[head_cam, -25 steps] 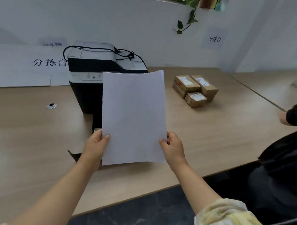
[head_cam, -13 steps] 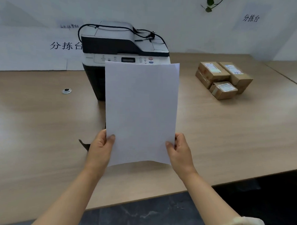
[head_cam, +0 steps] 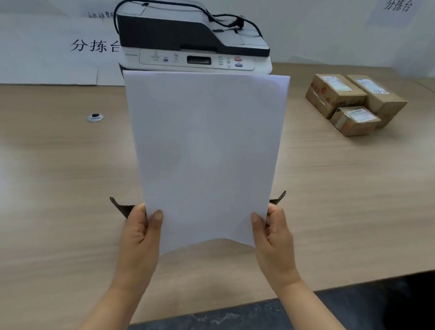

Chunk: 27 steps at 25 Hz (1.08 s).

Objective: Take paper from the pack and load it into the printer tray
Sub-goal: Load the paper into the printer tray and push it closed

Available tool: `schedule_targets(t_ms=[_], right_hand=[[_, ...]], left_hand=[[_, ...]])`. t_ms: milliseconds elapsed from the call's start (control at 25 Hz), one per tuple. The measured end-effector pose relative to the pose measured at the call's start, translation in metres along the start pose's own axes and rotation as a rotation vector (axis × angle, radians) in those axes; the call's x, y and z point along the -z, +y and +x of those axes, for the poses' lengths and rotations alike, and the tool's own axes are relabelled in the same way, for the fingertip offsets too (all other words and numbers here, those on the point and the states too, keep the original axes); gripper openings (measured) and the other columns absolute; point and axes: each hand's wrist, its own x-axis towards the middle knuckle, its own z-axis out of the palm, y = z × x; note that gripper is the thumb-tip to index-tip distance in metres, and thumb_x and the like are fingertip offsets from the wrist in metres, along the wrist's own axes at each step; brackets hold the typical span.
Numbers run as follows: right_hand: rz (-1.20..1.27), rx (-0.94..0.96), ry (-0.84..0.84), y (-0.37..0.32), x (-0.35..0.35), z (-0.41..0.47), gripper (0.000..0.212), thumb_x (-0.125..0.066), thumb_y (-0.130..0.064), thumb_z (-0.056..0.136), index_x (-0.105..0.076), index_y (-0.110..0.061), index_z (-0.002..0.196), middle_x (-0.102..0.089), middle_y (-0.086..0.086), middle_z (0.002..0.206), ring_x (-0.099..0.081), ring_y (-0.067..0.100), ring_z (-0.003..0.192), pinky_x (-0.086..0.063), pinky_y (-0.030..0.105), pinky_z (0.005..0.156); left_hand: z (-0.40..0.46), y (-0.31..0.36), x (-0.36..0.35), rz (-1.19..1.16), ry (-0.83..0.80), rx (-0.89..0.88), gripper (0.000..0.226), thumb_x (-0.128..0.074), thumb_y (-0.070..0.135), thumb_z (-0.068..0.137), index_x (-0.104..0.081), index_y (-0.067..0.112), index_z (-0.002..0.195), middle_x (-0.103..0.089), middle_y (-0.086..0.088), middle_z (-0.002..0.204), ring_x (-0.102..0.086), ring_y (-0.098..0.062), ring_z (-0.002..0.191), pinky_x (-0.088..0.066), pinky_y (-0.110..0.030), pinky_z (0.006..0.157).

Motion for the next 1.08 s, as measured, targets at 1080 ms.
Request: schedule_targets(t_ms=[1080], right_hand=[[0.089, -0.104, -0.063, 0.044, -0.030, -0.017, 0.022, -0.049, -0.013, 0.093, -0.056, -0.030, 0.105, -0.068, -0.021, 0.096, -0.062, 0.000, 0.088, -0.050, 0.017, 0.079]], left_hand=[[0.003, -0.041, 0.003, 0.042, -0.004, 0.031, 0.011, -0.047, 0.011, 0.095, -0.055, 0.005, 0.099, -0.068, 0.027, 0.084, -0.060, 0.011, 0.079, -0.047, -0.005, 0.069]])
